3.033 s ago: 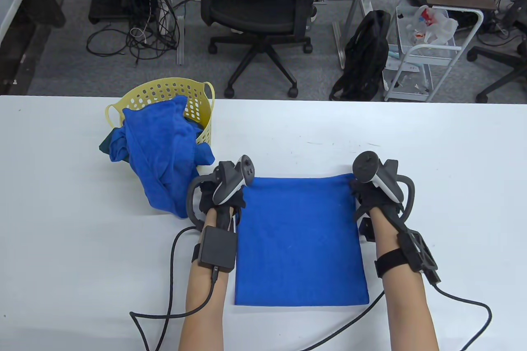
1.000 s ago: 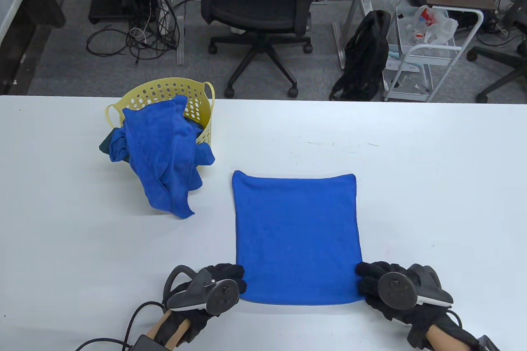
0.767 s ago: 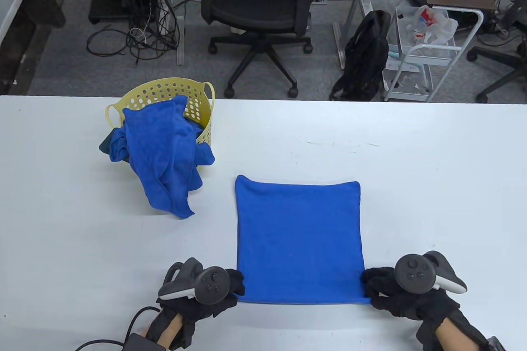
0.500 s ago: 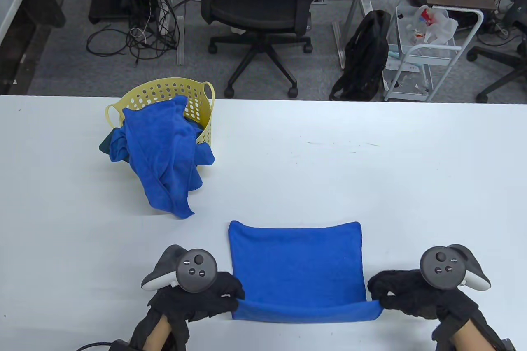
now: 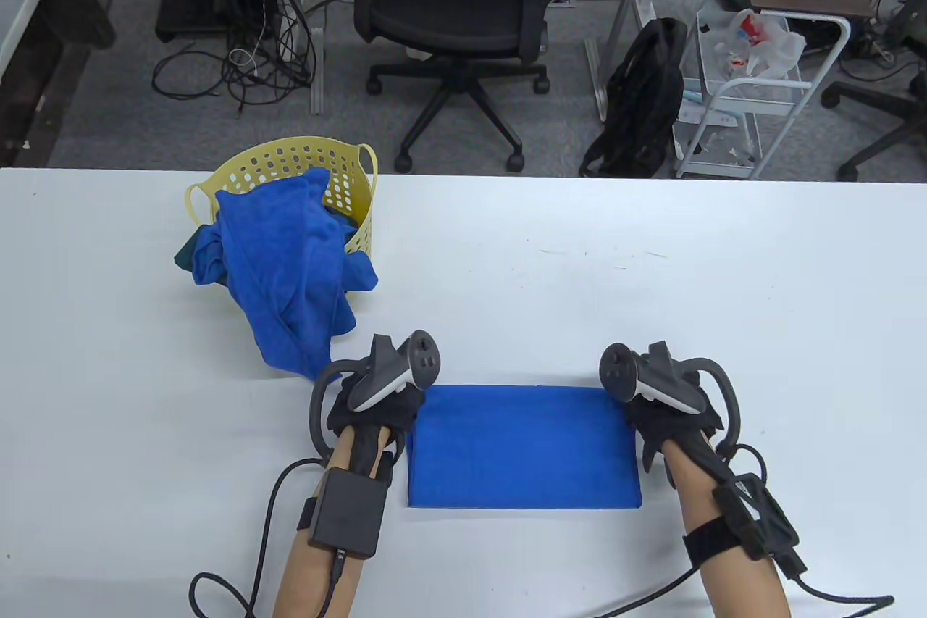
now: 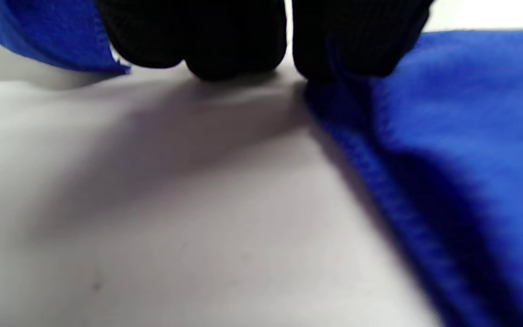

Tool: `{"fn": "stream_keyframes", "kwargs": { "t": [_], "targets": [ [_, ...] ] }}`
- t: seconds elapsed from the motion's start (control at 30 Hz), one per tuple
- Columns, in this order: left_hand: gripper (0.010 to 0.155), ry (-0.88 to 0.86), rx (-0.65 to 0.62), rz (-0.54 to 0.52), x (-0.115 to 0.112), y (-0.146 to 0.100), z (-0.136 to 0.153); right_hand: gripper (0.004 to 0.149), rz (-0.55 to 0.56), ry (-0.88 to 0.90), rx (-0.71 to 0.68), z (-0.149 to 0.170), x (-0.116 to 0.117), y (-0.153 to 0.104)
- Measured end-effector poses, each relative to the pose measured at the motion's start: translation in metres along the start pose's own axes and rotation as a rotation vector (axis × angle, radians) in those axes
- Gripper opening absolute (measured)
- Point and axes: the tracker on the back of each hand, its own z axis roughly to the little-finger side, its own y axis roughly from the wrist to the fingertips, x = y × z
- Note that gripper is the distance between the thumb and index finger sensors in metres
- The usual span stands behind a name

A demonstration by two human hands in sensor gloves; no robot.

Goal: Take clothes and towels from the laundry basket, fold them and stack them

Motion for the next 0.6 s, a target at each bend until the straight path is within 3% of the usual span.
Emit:
{"fn": "stream_keyframes", "kwargs": {
  "t": [0.03,0.1,0.17,0.23,0.37,0.43,0.53,0.57,0.6],
  "targets": [
    [0.049,0.013,0.013,-0.077,-0.002,0.000,-0.001,0.038,0.027,0.023,0.001,0.001,0.002,0.001],
    [0.051,0.038,0.024,-0.081,-0.007,0.000,-0.002,0.040,0.016,0.033,0.032,0.003,0.003,-0.001],
    [0.053,0.034,0.055,-0.149,-0.009,-0.003,-0.003,0.055,0.043,0.011,0.117,0.005,0.004,-0.004],
    [0.061,0.036,0.058,-0.137,-0.011,-0.007,-0.001,0.066,0.033,-0.013,0.188,0.009,0.005,-0.009],
    [0.072,-0.040,-0.034,-0.078,-0.007,-0.029,0.011,0.072,-0.146,0.175,0.268,0.021,-0.005,-0.030],
    [0.072,-0.116,-0.091,-0.126,-0.003,-0.050,0.017,0.081,-0.251,0.329,0.229,0.021,-0.007,-0.041],
    [0.072,-0.118,-0.140,-0.209,-0.001,-0.080,0.022,0.090,-0.291,0.390,0.196,-0.002,0.003,-0.047],
    [0.072,-0.111,-0.147,-0.230,-0.002,-0.086,0.023,0.091,-0.253,0.347,0.230,-0.009,0.008,-0.048],
    [0.072,-0.101,-0.155,-0.265,-0.004,-0.095,0.026,0.093,-0.120,0.240,0.285,-0.016,0.007,-0.050]
  ]
}}
